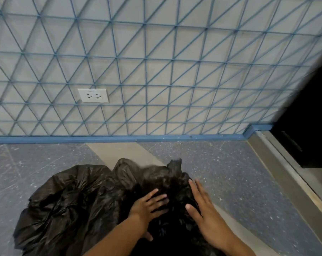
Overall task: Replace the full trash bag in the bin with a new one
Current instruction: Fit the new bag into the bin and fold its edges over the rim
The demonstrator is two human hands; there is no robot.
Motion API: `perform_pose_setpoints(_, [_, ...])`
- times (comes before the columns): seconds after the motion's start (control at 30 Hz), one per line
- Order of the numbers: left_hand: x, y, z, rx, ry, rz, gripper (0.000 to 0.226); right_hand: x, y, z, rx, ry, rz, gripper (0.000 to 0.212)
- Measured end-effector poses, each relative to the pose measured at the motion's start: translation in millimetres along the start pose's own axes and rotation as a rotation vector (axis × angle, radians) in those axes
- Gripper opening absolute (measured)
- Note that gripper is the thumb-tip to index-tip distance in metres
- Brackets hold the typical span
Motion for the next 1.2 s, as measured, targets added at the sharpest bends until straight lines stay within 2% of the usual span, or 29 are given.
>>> perform_pose_setpoints(0.13, [-24.0, 18.3, 28.4, -0.072, -0.092, -0.116, 0.088, -5.0, 0.2, 0.2, 0.011, -0.045, 0.186, 0.056])
perform_pose_setpoints(0.27, [-3.5, 17.4, 12.9, -0.003, -0.091, -0.22, 0.077, 1.8, 4.2, -1.9, -0.074, -0.057, 0.565, 0.05])
perform_pose_setpoints(0.33, [27.8, 11.2, -11.3, 0.067, 0.058, -0.181, 0.063, 12.7, 16.2, 3.2, -0.164, 0.034, 0.69, 0.07])
perform_pose_setpoints(0.4, [59.8, -8.3, -40.7, 0.2, 0.363, -0.174, 0.052, 22.3, 22.2, 10.4, -0.195, 0.077, 0.671, 0.07])
perform_pose_setpoints(0.43, [66.6, -22.0, -56.2, 0.285, 0.466, -0.212, 0.052, 24.5, 21.5, 12.8, -0.194, 0.06, 0.661, 0.063])
perform_pose_setpoints(0.5, [66.6, -48.0, -76.6, 0.406, 0.585, -0.313, 0.054, 22.7, 22.1, 17.2, -0.227, -0.007, 0.708, 0.032])
perform_pose_setpoints(0.53, [62.5, -60.1, -84.9, 0.441, 0.588, -0.364, 0.053, 22.2, 21.1, 18.9, -0.237, -0.027, 0.713, 0.02])
perform_pose_setpoints(0.57, [54.6, -71.0, -90.8, 0.486, 0.575, -0.422, 0.051, 23.0, 19.4, 20.5, -0.245, -0.017, 0.728, 0.019])
perform_pose_setpoints(0.63, [30.1, -86.0, -92.5, 0.537, 0.508, -0.716, 0.053, 28.0, 26.0, 24.6, -0.265, 0.083, 0.799, 0.028])
perform_pose_setpoints(0.73, [-2.6, -94.6, -84.4, 0.575, 0.443, -1.295, 0.085, 34.5, 37.1, 25.9, -0.31, 0.17, 0.704, 0.023])
perform_pose_setpoints(0.8, [-7.9, -102.1, -84.0, 0.642, 0.412, -1.434, 0.095, 32.9, 43.8, 26.3, -0.337, 0.141, 0.625, 0.019])
perform_pose_setpoints(0.87, [-1.7, -99.9, -86.3, 0.696, 0.379, -1.311, 0.089, 35.0, 41.3, 25.0, -0.306, 0.155, 0.557, 0.014])
perform_pose_setpoints(0.93, [16.4, -97.8, -90.4, 0.798, 0.491, -0.886, 0.073, 52.7, 29.4, 18.5, -0.173, 0.31, 0.404, 0.013])
perform_pose_setpoints(0.97, [36.4, -90.9, -93.3, 0.744, 0.585, -0.704, 0.064, 62.6, 19.8, 11.6, -0.075, 0.403, 0.35, 0.016])
perform_pose_setpoints(1.0, [55.7, -78.0, -92.8, 0.624, 0.653, -0.55, 0.057, 68.7, 7.5, 3.3, 0.03, 0.448, 0.34, 0.019])
perform_pose_setpoints(1.03, [70.6, -58.0, -87.0, 0.447, 0.731, -0.391, 0.054, 68.2, -5.2, -4.2, 0.116, 0.429, 0.353, 0.027])
perform_pose_setpoints(1.07, [72.7, -34.2, -75.2, 0.238, 0.737, -0.245, 0.056, 61.5, -17.4, -9.9, 0.182, 0.358, 0.361, 0.037])
perform_pose_setpoints(1.13, [64.5, 1.9, -51.2, -0.08, 0.664, -0.062, 0.062, 33.0, -21.8, -13.2, 0.194, 0.171, 0.247, 0.046])
perform_pose_setpoints(1.2, [48.5, 22.5, -24.1, -0.26, 0.52, 0.024, 0.066, 3.6, -13.2, -13.1, 0.164, 0.02, 0.086, 0.049])
Point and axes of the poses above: each hand's wrist, its own z-axis towards the middle knuckle, its own x-axis out of the back of the hand, y = z × x, the point moved 6 cm from there along z, towards the middle knuckle, and after that the axes turned 11 degrees about z, right-handed, at the moved point
